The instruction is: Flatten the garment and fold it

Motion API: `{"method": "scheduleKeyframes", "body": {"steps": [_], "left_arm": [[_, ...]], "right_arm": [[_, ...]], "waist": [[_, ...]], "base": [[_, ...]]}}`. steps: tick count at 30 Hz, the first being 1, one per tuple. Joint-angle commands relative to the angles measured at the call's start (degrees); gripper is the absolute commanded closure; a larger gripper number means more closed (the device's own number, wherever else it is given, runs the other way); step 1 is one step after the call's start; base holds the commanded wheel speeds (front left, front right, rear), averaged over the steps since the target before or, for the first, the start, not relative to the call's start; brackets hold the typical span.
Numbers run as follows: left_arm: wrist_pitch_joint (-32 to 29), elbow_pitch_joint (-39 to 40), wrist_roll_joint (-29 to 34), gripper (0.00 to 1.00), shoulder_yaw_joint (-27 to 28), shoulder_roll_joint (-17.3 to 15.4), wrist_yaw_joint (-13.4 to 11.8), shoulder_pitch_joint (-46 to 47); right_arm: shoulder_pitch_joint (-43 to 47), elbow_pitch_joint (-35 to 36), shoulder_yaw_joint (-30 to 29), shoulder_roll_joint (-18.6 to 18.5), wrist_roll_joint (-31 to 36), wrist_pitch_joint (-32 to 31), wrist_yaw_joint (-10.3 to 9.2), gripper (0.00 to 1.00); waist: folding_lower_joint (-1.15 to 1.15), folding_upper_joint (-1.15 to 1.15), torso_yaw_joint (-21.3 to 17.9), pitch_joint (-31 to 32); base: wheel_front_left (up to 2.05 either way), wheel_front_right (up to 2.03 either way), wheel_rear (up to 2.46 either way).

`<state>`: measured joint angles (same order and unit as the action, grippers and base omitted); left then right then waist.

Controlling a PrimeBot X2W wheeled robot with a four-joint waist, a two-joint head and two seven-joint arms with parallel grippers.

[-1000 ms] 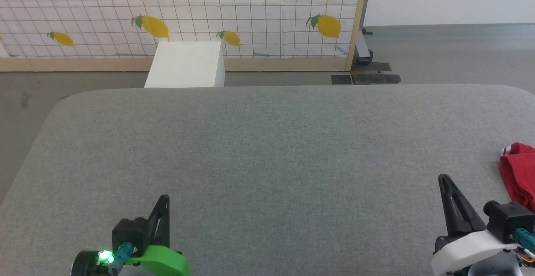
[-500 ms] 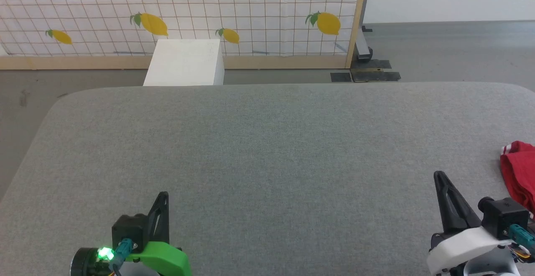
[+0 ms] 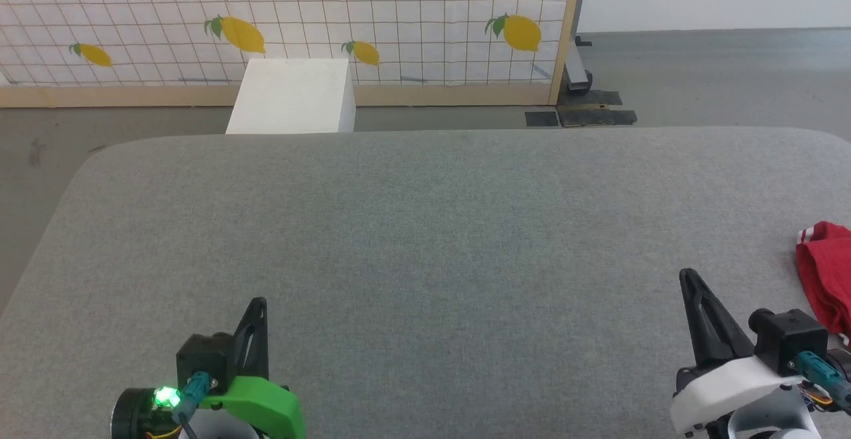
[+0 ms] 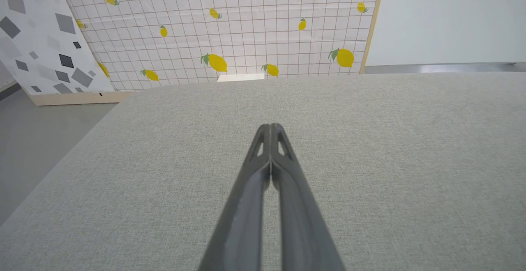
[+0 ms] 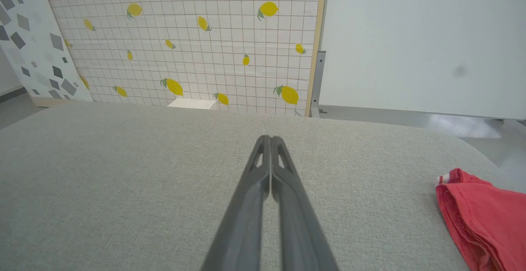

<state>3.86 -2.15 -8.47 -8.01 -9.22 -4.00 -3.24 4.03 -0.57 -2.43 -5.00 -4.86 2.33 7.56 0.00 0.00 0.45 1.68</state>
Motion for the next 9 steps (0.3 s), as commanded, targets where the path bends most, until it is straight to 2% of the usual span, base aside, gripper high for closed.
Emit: {"method": "scheduleKeyframes", "body": {"steps": [1, 9], "left_arm": [[-0.2, 0.3, 0.9, 1.00, 0.6, 0.4, 0.4, 1.2], [-0.7, 0.6, 1.9, 1.00, 1.6, 1.2, 0.9, 1.5]], "right_arm": [[-1.2, 0.2, 0.2, 0.2, 0.7, -0.2, -0.04, 1.00], [-1.6, 0.3, 0.5, 0.5, 1.2, -0.5, -0.05, 1.00]], "waist": [[0.00, 0.00, 0.0, 0.0], [0.00, 0.00, -0.1, -0.3]], "base": [[0.00, 0.00, 0.00], [0.00, 0.00, 0.00]]}}
